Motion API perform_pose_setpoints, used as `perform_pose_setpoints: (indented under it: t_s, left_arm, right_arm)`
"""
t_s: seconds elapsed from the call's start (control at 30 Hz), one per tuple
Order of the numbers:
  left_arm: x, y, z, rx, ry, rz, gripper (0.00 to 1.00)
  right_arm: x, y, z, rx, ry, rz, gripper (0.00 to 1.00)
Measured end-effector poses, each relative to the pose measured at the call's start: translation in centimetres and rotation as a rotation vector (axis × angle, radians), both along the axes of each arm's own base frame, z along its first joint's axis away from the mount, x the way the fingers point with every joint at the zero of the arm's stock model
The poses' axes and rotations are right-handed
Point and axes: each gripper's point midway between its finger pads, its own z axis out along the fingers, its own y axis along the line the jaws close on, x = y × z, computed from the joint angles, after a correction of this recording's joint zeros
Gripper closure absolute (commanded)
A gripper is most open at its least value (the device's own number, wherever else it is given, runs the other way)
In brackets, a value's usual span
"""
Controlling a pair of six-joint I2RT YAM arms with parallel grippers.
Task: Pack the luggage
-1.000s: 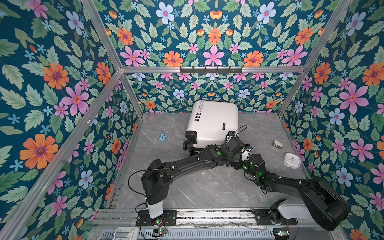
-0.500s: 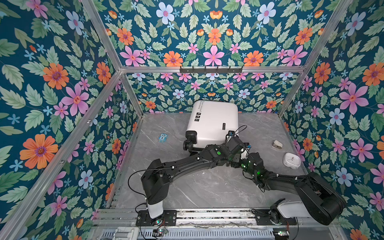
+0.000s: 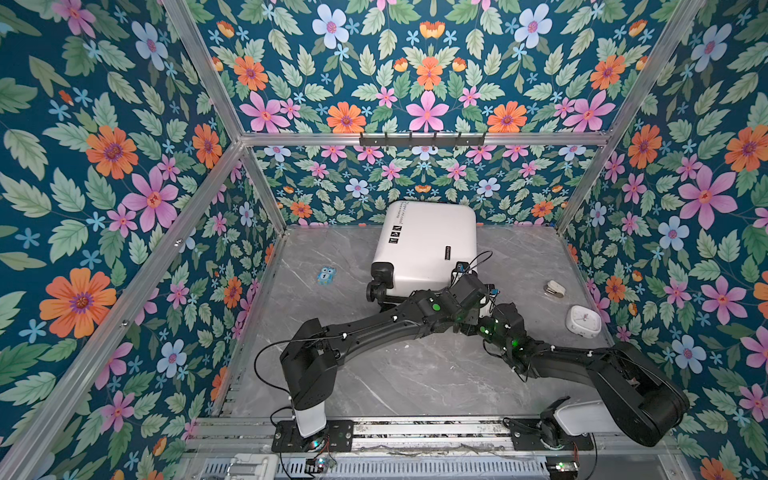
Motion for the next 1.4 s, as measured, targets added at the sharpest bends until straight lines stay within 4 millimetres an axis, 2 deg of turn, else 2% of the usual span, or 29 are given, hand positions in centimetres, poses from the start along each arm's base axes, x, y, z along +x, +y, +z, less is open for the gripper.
perform_pose_setpoints:
  t_s: [0.23,0.43,0.53,0.83,1.03,1.4]
  left_arm:
    - [-0.1,0.4,0.1,-0.016,-0.001,-0.003,1.0]
    - [-0.5,0.5,0.0,-0.025,0.005,-0.023,1.0]
    - [-0.6,0.6,0.0,-0.024,0.005,-0.033,1.0]
    - [-0.9,1.1,0.0,-0.037,-0.005,-0.04,1.0]
    - [-1.4,2.1,0.0,-0.025,0.0,-0.046,1.0]
    - [-2.3,3.6,0.0,-0.013,0.006,-0.063,1.0]
  right_arm:
    - [-0.9,-0.5,0.3,-0.013,0.02,-0.002,1.0]
    - [-1.7,-2.4,0.2,-0.041,0.019,-0.063,1.0]
    - [-1.8,-3.2,0.2,-0.058,0.016,-0.101,1.0]
    - [-1.9,-4.3,0.4,-0.056,0.024,-0.106,1.0]
    - [-1.1,-6.1,1.1,-0.06,0.022,-0.138,1.0]
    - [0.5,-6.0,1.9,-0.156,0.03,-0.088,1.0]
